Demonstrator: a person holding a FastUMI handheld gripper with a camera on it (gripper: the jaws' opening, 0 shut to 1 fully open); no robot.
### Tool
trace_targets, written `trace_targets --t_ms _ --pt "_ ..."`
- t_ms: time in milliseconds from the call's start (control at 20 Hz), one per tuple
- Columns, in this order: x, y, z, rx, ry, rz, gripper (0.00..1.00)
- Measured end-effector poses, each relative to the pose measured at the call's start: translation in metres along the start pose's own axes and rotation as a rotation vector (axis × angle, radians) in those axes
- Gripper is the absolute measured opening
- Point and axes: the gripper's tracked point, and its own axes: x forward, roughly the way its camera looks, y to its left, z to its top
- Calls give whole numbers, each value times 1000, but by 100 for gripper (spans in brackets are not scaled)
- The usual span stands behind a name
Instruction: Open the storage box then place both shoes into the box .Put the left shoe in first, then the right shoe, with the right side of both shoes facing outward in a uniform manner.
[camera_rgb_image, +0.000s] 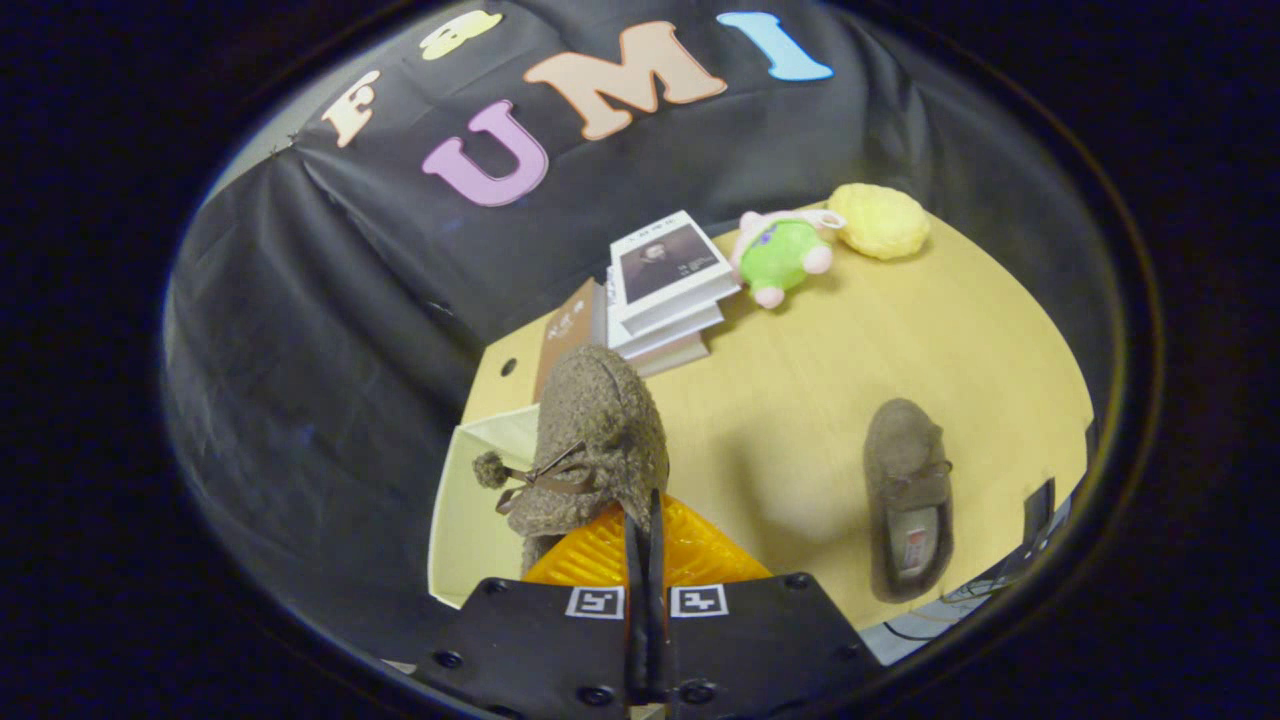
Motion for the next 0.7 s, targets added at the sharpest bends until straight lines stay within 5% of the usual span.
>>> trace_targets --t_ms 350,700 --pt "27 90 -16 -31 43 102 3" --pt "82 121 -60 -9 118 71 3"
